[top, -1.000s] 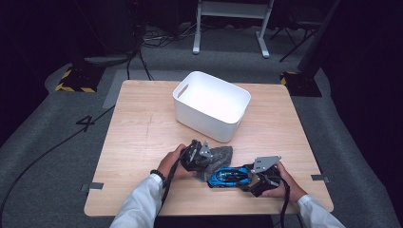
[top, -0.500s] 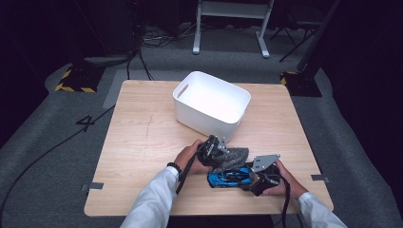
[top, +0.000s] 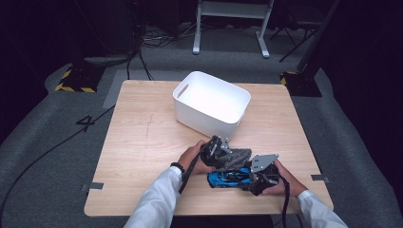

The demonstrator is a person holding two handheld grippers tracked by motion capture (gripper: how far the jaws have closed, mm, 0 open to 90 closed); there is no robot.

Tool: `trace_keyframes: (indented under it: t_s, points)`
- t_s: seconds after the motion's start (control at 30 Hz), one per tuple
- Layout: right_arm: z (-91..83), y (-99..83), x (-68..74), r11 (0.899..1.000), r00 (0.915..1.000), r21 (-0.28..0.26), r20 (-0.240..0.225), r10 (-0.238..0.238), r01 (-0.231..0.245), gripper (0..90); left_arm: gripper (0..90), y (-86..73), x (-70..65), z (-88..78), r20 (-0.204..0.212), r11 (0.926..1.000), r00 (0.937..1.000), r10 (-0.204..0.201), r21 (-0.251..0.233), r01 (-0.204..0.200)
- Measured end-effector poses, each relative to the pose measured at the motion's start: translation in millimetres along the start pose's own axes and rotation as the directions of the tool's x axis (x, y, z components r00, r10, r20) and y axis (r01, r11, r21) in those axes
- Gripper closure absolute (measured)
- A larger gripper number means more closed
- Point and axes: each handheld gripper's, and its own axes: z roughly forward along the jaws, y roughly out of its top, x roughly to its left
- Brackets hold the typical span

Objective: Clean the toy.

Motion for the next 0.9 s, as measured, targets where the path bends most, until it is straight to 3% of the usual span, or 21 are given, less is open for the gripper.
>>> trace_keyframes:
  t_s: [0.17, 0.33, 0.5, 0.57, 0.73, 0.9]
  points:
    - [-0.9, -0.4, -0.2, 1.0, 0.9998, 0.004, -0.014, -0.017, 0.017, 18.8, 72.0, -0.3, -1.3, -2.6, -0.005, 0.9995, 0.9996, 0.027, 0.016, -0.027]
    - [-1.9, -0.9, 0.8, 0.999, 0.9992, 0.012, -0.02, -0.036, 0.036, 19.6, 72.4, -8.3, -1.7, -9.8, -0.019, 0.9993, 0.9995, 0.026, 0.026, -0.026]
    - [-1.5, -0.5, 2.4, 0.999, 0.9989, 0.014, -0.019, -0.042, 0.042, 19.8, 72.6, -33.3, 0.5, -25.8, -0.038, 0.9989, 0.9993, 0.0, 0.047, 0.002]
    - [-1.7, -0.5, 2.6, 0.999, 0.9989, 0.017, -0.019, -0.043, 0.043, 19.8, 72.6, -46.1, 0.1, -32.4, -0.033, 0.9992, 0.9992, -0.022, 0.034, 0.023]
    - [-2.6, -1.8, 2.5, 0.999, 0.9992, 0.014, -0.016, -0.037, 0.037, 19.9, 72.5, -69.8, -13.4, -48.0, -0.029, 0.9991, 0.9991, -0.029, 0.029, 0.03]
    - [-0.7, -0.3, 5.3, 1.0, 0.9997, 0.016, 0.004, -0.024, 0.024, 19.3, 72.5, -81.6, -35.0, -57.2, -0.018, 0.9995, 0.9998, -0.003, 0.03, 0.003]
